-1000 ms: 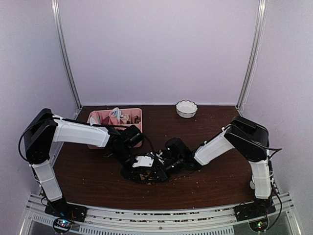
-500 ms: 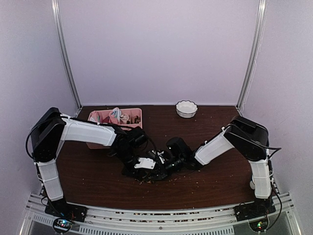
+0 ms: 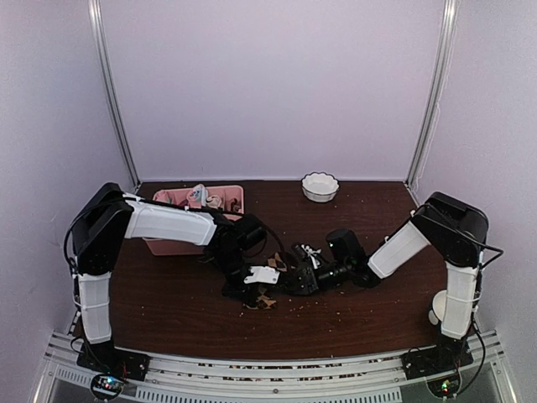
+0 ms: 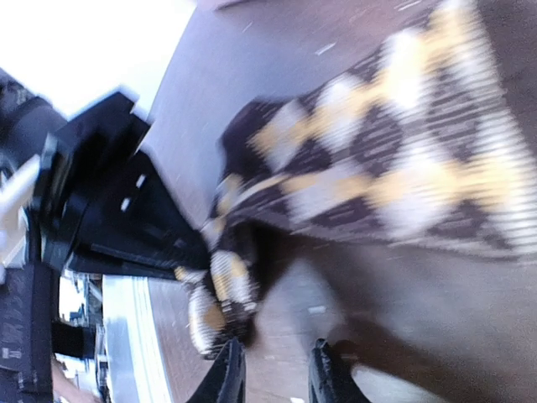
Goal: Roll the socks
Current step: Roll the sock at the center of the board.
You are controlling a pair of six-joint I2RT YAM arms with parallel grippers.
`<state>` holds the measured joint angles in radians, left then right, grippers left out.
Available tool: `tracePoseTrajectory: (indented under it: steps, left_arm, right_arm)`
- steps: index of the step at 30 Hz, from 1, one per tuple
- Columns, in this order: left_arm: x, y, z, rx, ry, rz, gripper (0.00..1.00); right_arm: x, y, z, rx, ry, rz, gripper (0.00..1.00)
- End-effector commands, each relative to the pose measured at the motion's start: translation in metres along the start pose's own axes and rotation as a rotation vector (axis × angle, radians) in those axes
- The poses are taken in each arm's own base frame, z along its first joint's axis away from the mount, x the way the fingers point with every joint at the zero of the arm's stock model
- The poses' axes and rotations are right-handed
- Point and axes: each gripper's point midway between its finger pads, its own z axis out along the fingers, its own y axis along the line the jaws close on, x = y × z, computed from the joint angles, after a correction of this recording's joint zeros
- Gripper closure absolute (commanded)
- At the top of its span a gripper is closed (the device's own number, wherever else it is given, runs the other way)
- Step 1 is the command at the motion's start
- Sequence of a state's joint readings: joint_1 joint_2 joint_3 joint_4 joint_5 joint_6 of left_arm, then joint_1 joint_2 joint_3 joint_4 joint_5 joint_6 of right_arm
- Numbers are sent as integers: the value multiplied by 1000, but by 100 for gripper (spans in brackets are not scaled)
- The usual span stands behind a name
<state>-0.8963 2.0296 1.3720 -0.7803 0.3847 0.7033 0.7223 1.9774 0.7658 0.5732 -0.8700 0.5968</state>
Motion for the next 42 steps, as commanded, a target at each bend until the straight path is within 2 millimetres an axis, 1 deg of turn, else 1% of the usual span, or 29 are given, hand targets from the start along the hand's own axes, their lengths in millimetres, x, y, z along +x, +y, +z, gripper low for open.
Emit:
tracePoseTrajectory:
  steps: [1, 5, 8, 12, 16, 20, 21, 24, 26, 28, 30, 32, 34, 36, 39, 42]
  left_arm:
    - [36, -8, 22, 69, 135, -71, 100]
    - [36, -12, 21, 89, 134, -69, 100]
    - [36, -13, 20, 94, 136, -69, 100]
    - [36, -16, 19, 108, 131, -60, 100]
    - [35, -20, 19, 125, 126, -48, 100]
    - [34, -23, 18, 139, 126, -44, 100]
    - [34, -24, 18, 143, 125, -44, 100]
    - [33, -27, 17, 157, 120, -41, 100]
    - [33, -30, 15, 170, 119, -34, 100]
    - [34, -33, 14, 184, 121, -32, 100]
    - [34, -36, 13, 193, 121, -30, 100]
    - [34, -39, 12, 199, 119, -25, 100]
    - [34, -42, 14, 206, 125, -16, 100]
    - [34, -44, 14, 211, 129, -9, 100]
    - [34, -48, 16, 224, 133, 11, 100]
    - [34, -52, 19, 242, 144, 26, 100]
  right_arm:
    - [-3, -33, -8, 118, -11, 102, 75]
    - [-34, -21, -2, 83, -60, 86, 83]
    - [-52, -10, 0, 52, -83, 72, 89]
    - [-68, 0, -2, 39, -110, 63, 90]
    - [-83, -1, -1, 43, -130, 79, 92]
    - [-88, -22, 4, 121, -105, 112, 96]
    - [-86, -28, 5, 149, -94, 121, 96]
    - [-72, -55, 10, 250, -22, 136, 98]
    - [-60, -75, 9, 331, 22, 146, 99]
    - [-51, -97, 0, 429, 47, 152, 100]
    - [-49, -113, -15, 511, 37, 147, 100]
    - [-52, -122, -31, 562, 15, 133, 100]
    - [-57, -126, -43, 601, 0, 108, 100]
    - [-61, -128, -49, 621, 1, 84, 100]
    - [-65, -127, -48, 623, 18, 49, 100]
    - [-70, -120, -38, 566, 29, 37, 100]
